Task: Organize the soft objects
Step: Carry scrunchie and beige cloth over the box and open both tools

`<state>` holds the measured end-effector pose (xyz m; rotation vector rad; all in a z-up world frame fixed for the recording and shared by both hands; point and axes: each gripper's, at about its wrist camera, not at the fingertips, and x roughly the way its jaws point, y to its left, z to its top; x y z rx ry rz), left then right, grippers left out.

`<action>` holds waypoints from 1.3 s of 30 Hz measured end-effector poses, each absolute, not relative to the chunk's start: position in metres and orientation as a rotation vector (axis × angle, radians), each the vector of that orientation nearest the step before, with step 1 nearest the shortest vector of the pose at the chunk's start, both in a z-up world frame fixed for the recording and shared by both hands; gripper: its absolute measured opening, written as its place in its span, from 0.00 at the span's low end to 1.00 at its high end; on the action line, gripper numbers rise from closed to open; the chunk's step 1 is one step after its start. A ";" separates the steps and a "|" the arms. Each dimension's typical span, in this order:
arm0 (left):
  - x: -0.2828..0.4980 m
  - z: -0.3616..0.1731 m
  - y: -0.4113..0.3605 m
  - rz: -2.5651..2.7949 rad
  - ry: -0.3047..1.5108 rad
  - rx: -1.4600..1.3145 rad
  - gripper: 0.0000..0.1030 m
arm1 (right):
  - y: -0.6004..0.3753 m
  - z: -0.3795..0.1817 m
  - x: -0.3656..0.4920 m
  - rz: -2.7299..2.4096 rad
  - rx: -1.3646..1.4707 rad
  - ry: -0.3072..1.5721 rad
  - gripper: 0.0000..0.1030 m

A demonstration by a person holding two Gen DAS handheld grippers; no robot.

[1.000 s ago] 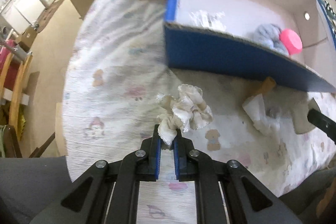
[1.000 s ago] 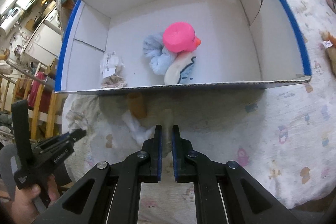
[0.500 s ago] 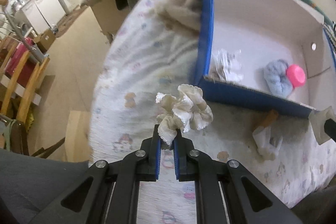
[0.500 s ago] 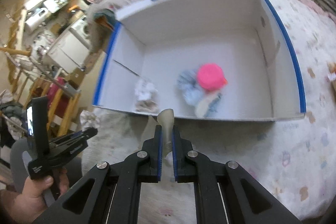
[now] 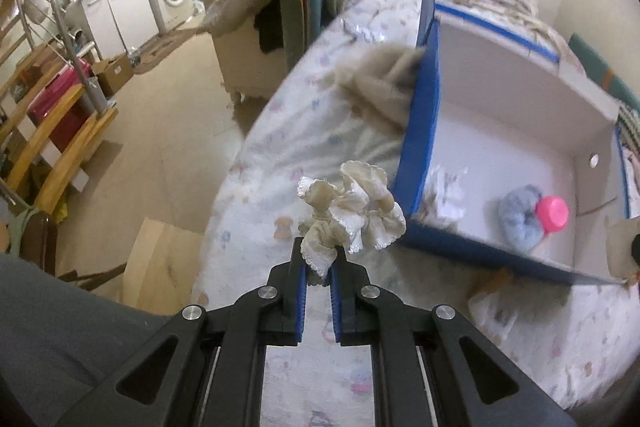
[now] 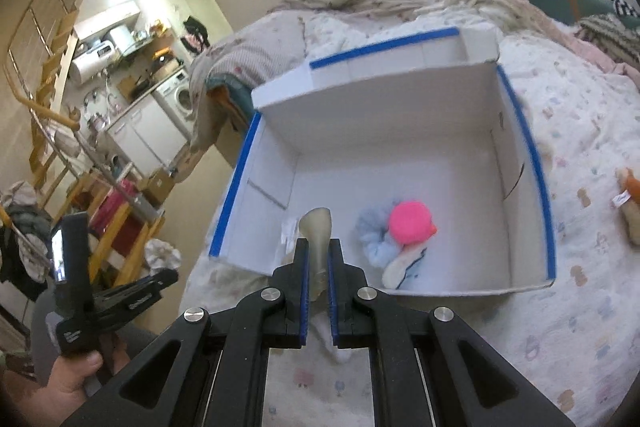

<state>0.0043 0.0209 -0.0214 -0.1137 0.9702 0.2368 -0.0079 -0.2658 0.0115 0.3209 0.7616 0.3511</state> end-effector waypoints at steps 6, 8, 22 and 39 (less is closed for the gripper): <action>0.006 0.017 0.014 0.177 0.882 -0.150 0.09 | -0.285 0.024 0.001 0.342 0.424 0.726 0.09; 0.011 0.027 0.008 0.153 0.876 -0.147 0.09 | -0.290 0.033 0.006 0.334 0.434 0.713 0.09; 0.081 0.070 -0.017 0.061 0.848 -0.091 0.09 | -0.314 0.081 0.055 0.284 0.408 0.630 0.09; 0.124 0.017 -0.063 0.036 0.912 0.039 0.09 | -0.314 0.002 0.098 0.217 0.372 0.836 0.09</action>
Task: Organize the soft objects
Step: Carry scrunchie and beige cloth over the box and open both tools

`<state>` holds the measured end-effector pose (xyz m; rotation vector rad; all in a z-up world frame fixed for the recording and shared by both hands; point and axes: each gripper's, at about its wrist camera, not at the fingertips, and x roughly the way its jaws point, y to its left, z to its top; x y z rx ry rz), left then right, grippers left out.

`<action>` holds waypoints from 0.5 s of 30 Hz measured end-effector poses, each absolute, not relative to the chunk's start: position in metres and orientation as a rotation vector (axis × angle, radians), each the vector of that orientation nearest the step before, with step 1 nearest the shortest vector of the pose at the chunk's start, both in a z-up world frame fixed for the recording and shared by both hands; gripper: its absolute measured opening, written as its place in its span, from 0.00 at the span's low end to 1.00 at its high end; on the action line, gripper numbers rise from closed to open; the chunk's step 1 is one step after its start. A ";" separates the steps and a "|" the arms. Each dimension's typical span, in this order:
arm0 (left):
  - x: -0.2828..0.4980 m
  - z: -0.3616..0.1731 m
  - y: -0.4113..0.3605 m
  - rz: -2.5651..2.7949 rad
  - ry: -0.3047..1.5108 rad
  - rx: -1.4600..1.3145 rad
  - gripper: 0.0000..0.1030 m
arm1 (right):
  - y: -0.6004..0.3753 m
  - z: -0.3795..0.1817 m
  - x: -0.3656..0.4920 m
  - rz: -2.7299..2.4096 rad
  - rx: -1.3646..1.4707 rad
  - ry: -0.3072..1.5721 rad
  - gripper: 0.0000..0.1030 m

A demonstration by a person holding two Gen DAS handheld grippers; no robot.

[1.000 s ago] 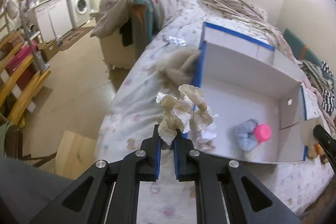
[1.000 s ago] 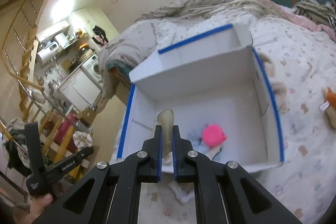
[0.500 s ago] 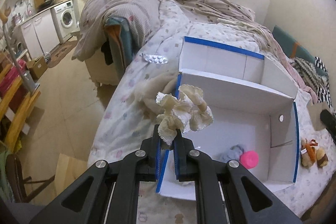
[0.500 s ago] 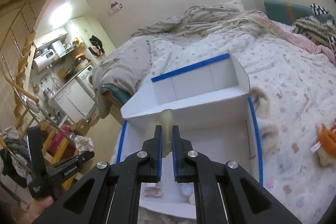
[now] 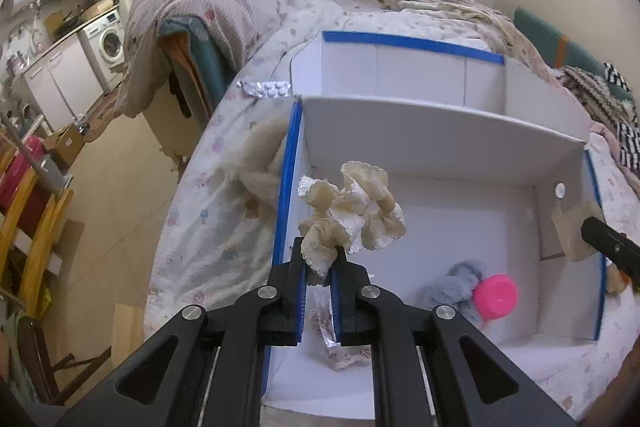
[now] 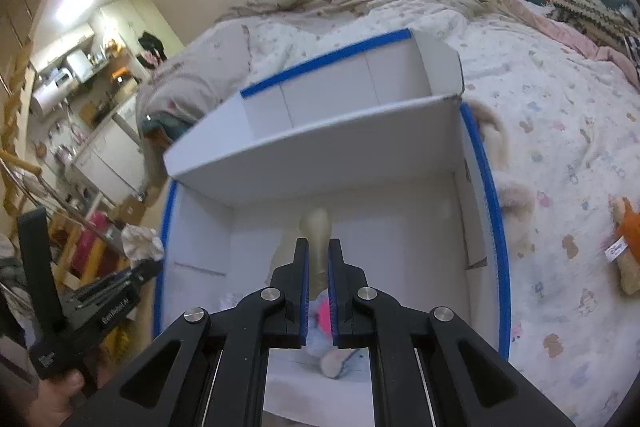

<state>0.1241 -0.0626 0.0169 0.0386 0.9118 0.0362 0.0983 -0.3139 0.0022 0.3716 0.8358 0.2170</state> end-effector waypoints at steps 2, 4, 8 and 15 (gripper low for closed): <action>0.126 0.007 -0.060 0.043 0.921 0.019 0.09 | -0.310 -0.003 0.100 0.217 0.362 0.854 0.09; 0.129 -0.002 -0.060 0.042 0.945 0.015 0.09 | -0.305 -0.009 0.102 0.218 0.338 0.875 0.09; 0.128 -0.010 -0.061 0.038 0.947 0.037 0.09 | -0.292 -0.019 0.107 0.219 0.261 0.909 0.09; 0.129 -0.016 -0.070 0.027 0.944 0.068 0.09 | -0.278 -0.028 0.115 0.235 0.226 0.955 0.09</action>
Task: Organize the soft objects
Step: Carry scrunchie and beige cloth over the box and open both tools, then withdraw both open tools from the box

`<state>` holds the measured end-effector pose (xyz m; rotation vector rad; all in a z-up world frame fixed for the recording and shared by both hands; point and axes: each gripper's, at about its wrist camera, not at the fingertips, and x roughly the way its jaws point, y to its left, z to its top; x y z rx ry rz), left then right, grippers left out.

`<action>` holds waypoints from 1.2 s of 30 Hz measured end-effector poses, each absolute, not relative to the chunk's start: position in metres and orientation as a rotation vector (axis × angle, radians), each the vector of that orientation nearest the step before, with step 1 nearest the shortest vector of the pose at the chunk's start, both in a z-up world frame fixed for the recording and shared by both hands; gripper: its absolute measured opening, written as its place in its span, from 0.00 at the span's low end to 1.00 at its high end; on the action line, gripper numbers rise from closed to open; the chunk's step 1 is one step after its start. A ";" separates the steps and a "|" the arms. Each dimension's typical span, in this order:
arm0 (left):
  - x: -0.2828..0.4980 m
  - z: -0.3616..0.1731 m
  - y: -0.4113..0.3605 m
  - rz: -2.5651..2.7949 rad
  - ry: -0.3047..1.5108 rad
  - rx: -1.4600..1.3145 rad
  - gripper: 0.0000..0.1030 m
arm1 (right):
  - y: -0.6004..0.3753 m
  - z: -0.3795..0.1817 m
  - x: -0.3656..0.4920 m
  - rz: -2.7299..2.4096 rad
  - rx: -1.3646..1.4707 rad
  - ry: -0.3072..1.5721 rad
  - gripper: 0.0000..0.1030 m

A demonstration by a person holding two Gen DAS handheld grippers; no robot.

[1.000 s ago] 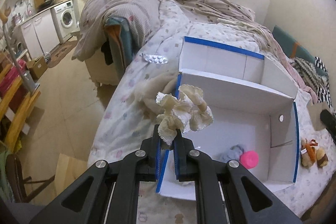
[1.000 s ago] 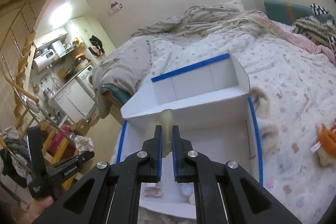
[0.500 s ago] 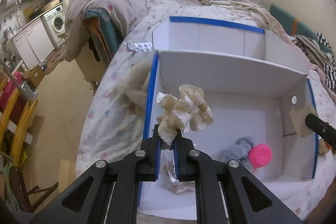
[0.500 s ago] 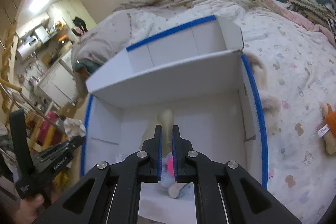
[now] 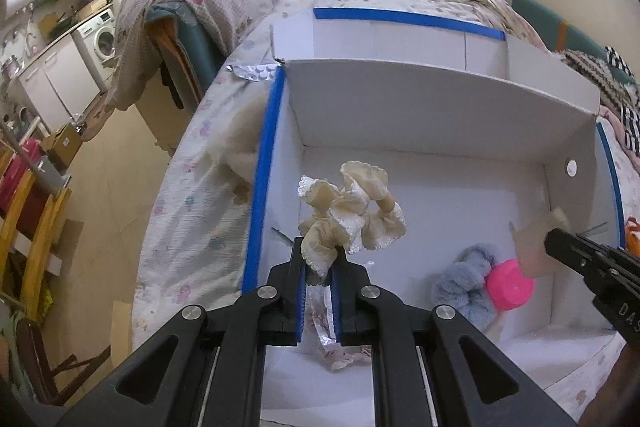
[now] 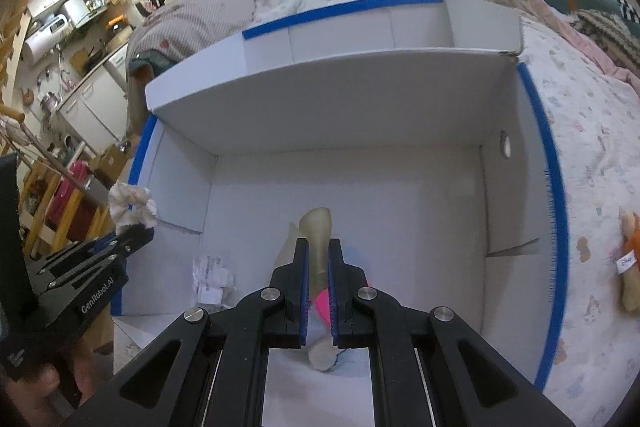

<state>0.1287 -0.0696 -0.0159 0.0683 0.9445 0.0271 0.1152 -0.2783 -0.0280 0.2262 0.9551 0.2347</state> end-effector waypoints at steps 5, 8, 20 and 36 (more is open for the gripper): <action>0.131 -0.025 -0.079 0.006 0.951 0.119 0.09 | -0.273 -0.035 0.117 0.231 0.213 0.992 0.10; 0.132 -0.031 -0.082 -0.008 0.966 0.130 0.09 | -0.275 -0.040 0.118 0.220 0.214 1.015 0.10; 0.132 -0.050 -0.087 -0.044 1.037 0.137 0.14 | -0.280 -0.044 0.120 0.196 0.240 1.032 0.10; 0.128 -0.036 -0.087 -0.040 0.978 0.131 0.57 | -0.282 -0.033 0.118 0.228 0.278 0.976 0.29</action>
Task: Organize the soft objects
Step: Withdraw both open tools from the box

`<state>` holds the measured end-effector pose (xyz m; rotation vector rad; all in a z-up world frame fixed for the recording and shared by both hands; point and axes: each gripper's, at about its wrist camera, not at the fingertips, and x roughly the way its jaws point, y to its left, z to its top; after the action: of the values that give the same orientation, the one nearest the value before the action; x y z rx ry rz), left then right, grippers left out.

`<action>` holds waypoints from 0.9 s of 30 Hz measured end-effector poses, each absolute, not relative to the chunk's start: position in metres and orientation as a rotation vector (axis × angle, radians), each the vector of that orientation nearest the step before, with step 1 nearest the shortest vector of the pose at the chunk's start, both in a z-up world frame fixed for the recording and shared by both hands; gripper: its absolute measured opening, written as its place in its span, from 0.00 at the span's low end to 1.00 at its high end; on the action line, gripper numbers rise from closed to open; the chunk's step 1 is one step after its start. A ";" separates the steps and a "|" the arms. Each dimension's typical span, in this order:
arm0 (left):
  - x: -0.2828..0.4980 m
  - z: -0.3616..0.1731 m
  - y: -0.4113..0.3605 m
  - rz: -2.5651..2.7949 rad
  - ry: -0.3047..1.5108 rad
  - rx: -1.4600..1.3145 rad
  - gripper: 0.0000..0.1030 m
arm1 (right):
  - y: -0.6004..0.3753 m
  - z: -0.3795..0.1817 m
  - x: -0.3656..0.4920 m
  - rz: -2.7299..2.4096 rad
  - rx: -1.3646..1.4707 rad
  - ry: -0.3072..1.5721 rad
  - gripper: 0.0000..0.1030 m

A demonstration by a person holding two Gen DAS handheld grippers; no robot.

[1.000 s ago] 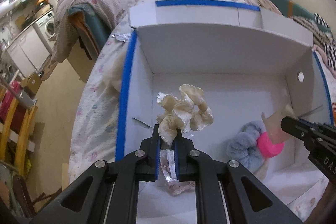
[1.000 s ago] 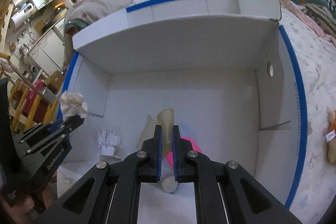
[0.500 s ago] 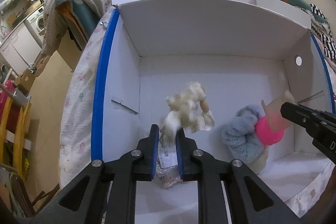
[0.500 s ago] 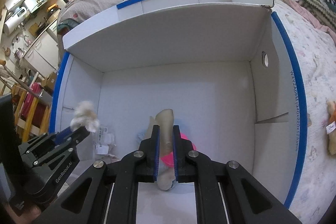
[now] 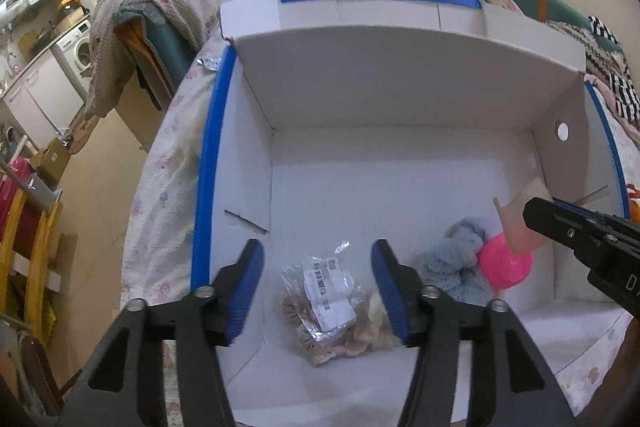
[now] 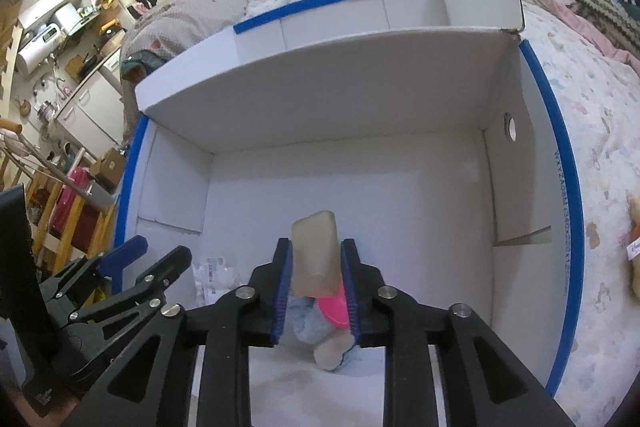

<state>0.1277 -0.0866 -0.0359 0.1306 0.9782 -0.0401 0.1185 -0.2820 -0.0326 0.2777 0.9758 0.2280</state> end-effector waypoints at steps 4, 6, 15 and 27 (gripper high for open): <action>0.127 -0.031 -0.086 -0.023 0.955 0.132 0.59 | -0.284 -0.027 0.116 0.219 0.296 0.940 0.78; 0.127 -0.031 -0.086 -0.015 0.954 0.142 0.59 | -0.285 -0.025 0.116 0.218 0.301 0.928 0.79; 0.127 -0.033 -0.085 0.000 0.962 0.145 0.59 | -0.290 -0.024 0.117 0.197 0.322 0.924 0.92; 0.124 -0.037 -0.082 -0.015 0.976 0.151 0.59 | -0.288 -0.028 0.113 0.191 0.320 0.947 0.93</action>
<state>0.1241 -0.0824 -0.0372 0.1508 0.9758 -0.0151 0.1131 -0.2880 -0.0282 0.3196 0.9469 0.1908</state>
